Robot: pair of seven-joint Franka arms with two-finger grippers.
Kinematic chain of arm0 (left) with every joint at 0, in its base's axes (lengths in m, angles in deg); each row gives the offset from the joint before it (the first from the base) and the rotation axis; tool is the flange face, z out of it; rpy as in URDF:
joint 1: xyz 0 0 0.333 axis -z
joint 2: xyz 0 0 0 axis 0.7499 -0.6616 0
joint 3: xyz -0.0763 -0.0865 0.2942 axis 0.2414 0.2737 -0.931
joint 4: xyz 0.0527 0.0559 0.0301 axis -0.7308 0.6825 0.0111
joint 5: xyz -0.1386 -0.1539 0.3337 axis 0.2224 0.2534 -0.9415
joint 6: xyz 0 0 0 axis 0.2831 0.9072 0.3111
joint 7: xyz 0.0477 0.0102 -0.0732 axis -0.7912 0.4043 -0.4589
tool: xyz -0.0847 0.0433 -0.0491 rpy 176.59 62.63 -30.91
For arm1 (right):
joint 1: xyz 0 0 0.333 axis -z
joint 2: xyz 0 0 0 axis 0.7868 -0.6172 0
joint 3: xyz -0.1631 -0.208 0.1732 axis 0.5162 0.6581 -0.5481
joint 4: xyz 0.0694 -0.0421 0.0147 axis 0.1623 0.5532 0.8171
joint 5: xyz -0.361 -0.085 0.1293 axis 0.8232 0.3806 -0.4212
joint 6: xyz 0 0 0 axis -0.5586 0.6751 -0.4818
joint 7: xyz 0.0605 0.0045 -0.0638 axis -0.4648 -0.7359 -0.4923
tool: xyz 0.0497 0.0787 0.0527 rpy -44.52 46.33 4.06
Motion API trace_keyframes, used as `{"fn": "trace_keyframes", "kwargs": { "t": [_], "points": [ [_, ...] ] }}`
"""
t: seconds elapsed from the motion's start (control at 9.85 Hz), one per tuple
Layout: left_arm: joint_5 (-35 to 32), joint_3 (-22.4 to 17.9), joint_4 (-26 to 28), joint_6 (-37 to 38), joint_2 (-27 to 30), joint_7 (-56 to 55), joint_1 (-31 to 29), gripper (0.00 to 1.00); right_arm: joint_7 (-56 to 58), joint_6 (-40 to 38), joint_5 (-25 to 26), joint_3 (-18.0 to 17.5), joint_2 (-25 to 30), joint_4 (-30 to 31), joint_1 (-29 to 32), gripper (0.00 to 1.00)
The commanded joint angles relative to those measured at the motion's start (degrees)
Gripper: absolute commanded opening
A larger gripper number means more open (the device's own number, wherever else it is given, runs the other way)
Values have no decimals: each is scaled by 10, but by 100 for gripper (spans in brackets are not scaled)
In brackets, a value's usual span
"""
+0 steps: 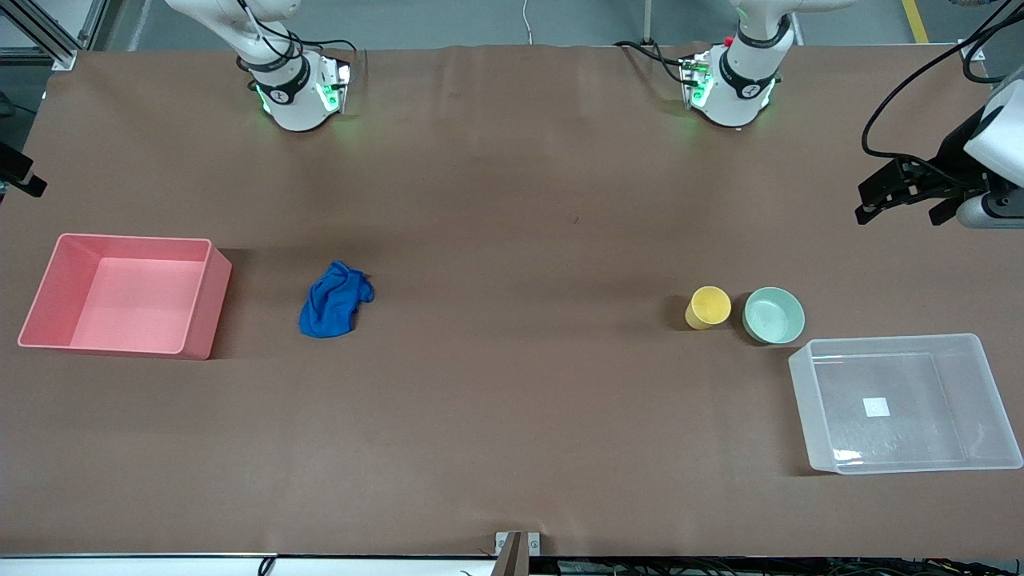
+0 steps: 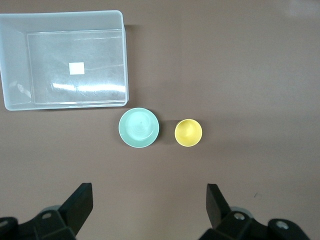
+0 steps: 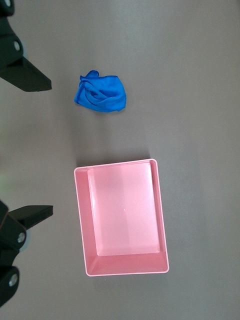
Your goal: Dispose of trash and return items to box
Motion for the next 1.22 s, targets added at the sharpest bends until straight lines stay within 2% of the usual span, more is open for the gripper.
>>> {"fn": "trace_keyframes", "kwargs": {
  "t": [0.0,0.41,0.61,0.81,1.12],
  "points": [
    [2,0,12,6,-7,0,0,100,-5,-3,-7,-3,-3,-7,4,100],
    [1,1,7,3,-10,5,1,100,-6,-3,-7,-3,-3,-7,4,100],
    [2,1,22,-10,-14,3,-3,99,-7,-8,-7,-3,-2,-4,3,100],
    [8,1,68,-49,-14,9,-20,94,-8,-5,-7,-3,-2,25,-18,100],
    [7,1,178,-173,-17,48,-36,95,-81,84,-7,-3,-6,109,-101,100]
  ]
}}
